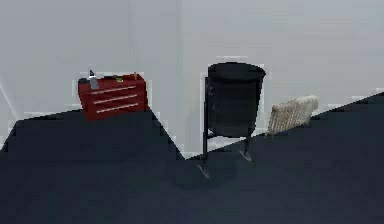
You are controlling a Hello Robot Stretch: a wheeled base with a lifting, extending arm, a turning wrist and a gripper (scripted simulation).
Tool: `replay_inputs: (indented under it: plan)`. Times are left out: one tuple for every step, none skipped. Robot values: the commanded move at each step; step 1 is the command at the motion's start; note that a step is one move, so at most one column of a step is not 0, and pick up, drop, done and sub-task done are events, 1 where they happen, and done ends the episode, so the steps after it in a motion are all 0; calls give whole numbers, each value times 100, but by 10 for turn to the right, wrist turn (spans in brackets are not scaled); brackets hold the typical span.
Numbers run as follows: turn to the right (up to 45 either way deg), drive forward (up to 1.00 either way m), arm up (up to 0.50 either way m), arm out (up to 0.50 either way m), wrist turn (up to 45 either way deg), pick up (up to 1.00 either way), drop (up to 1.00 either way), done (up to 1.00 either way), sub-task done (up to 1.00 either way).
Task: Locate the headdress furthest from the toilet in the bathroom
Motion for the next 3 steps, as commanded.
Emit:
replay_inputs:
  plan:
    - [0,10,0,0,0,0,0,0,0]
    - [-60,0,0,0,0,0,0,0,0]
    - [0,65,0,0,0,0,0,0,0]
